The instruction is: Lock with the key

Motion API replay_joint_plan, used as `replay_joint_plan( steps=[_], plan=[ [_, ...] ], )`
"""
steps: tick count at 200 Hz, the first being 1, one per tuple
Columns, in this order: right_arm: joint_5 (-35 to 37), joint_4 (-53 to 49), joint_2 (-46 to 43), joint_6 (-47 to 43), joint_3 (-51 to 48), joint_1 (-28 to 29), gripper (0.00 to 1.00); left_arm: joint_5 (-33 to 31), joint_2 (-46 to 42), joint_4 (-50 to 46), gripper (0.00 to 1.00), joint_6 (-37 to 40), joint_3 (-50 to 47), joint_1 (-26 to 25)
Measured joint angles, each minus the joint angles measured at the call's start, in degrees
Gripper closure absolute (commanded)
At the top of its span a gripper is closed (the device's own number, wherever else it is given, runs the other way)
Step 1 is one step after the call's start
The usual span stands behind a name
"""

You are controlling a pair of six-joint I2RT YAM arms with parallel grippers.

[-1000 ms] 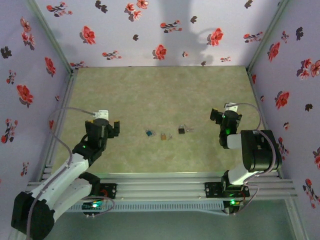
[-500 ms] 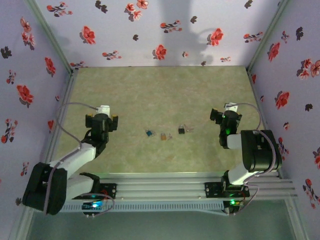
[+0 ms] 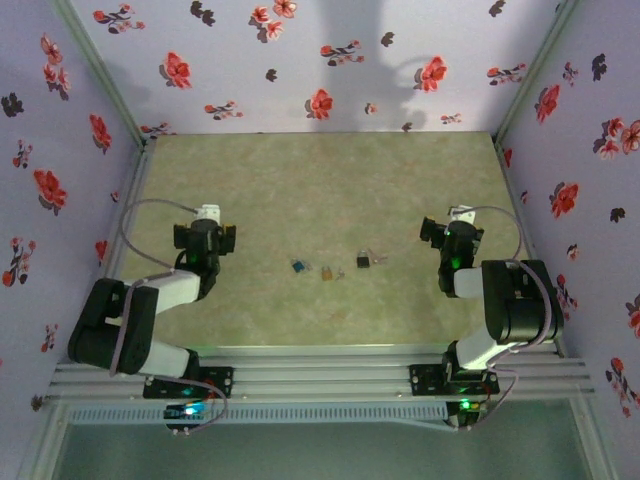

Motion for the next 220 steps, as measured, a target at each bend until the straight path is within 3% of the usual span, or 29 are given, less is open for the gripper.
replay_joint_plan(
  steps=[103, 163, 220],
  plan=[
    [0.0, -0.02, 0.0, 0.0, 0.0, 0.0, 0.01, 25.55, -1.97, -0.76, 0.0, -7.28, 0.39, 17.16],
    [0.0, 0.0, 0.0, 0.0, 0.0, 0.0, 0.01, 33.86, -1.97, -0.48, 0.0, -8.33, 0.35, 18.05],
    [0.0, 0.0, 0.0, 0.0, 0.0, 0.0, 0.01, 35.95, -1.97, -0.39, 0.0, -8.33, 0.35, 18.05]
  ],
)
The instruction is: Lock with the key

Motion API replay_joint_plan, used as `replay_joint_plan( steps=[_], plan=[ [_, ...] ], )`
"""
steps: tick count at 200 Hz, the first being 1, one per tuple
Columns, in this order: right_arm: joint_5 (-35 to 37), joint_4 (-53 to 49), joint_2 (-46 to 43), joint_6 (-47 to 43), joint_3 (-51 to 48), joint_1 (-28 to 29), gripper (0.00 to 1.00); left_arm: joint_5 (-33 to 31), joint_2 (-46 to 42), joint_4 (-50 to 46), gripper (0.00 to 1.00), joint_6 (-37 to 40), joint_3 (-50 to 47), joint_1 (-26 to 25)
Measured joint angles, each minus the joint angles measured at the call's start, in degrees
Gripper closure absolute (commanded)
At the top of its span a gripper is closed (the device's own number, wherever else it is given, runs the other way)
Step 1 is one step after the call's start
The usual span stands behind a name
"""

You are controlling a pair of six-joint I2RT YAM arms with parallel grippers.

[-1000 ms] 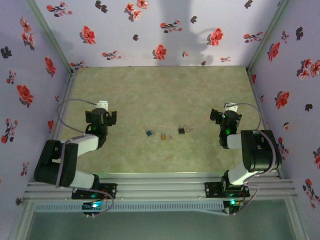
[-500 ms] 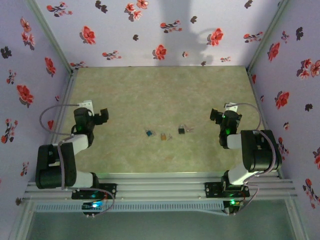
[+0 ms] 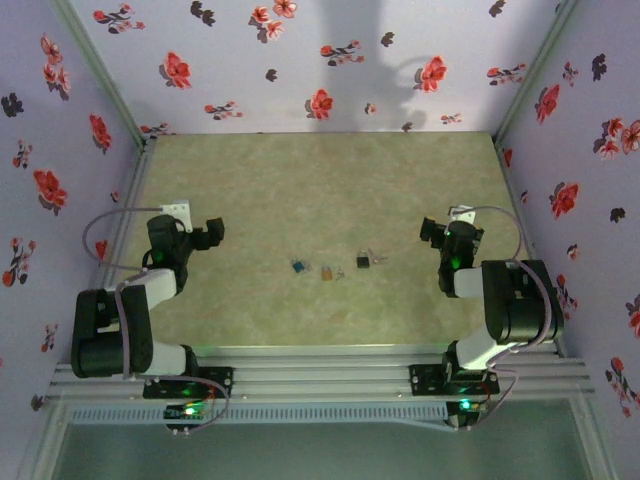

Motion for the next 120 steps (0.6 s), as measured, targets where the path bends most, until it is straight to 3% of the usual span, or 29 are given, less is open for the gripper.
replay_joint_plan(
  steps=[28, 64, 120],
  plan=[
    [0.0, 0.0, 0.0, 0.0, 0.0, 0.0, 0.01, -0.22, -0.02, 0.5, 0.0, 1.01, -0.24, 0.0],
    [0.0, 0.0, 0.0, 0.0, 0.0, 0.0, 0.01, -5.2, -0.83, 4.5, 0.0, 2.25, -2.86, 0.22],
    [0.0, 0.0, 0.0, 0.0, 0.0, 0.0, 0.01, -8.24, 8.02, 10.56, 0.0, 4.04, -2.93, -1.2]
  ],
)
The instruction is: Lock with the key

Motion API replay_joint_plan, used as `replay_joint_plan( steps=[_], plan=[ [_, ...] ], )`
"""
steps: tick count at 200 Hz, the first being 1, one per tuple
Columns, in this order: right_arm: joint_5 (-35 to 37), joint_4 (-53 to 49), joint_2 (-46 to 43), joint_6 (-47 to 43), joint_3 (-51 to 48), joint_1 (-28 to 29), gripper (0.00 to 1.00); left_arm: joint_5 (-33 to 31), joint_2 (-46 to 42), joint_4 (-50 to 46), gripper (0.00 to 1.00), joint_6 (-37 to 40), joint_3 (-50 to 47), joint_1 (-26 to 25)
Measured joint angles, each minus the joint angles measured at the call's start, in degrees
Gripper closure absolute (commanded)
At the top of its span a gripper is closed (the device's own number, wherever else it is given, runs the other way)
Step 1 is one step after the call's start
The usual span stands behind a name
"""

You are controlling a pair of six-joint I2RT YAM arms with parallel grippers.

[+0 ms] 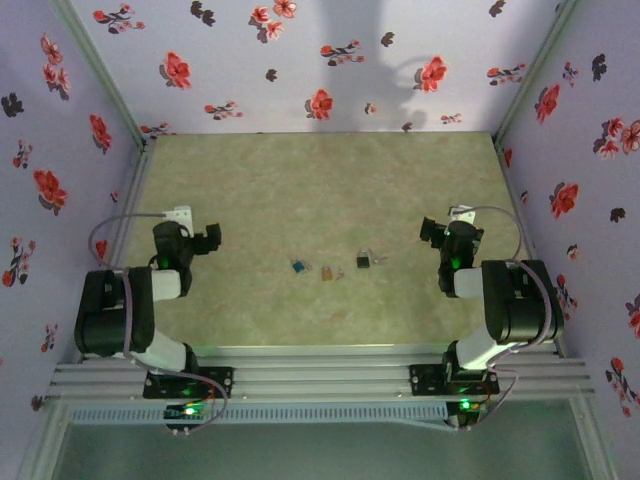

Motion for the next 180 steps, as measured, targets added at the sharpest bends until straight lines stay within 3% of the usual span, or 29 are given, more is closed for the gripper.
replay_joint_plan(
  steps=[68, 180],
  plan=[
    [0.0, 0.0, 0.0, 0.0, 0.0, 0.0, 0.01, -3.82, 0.35, 4.17, 0.0, 0.85, -0.07, -1.03],
    [0.0, 0.0, 0.0, 0.0, 0.0, 0.0, 0.01, -4.04, 0.35, 4.46, 0.0, 1.27, -0.07, -1.03]
  ],
)
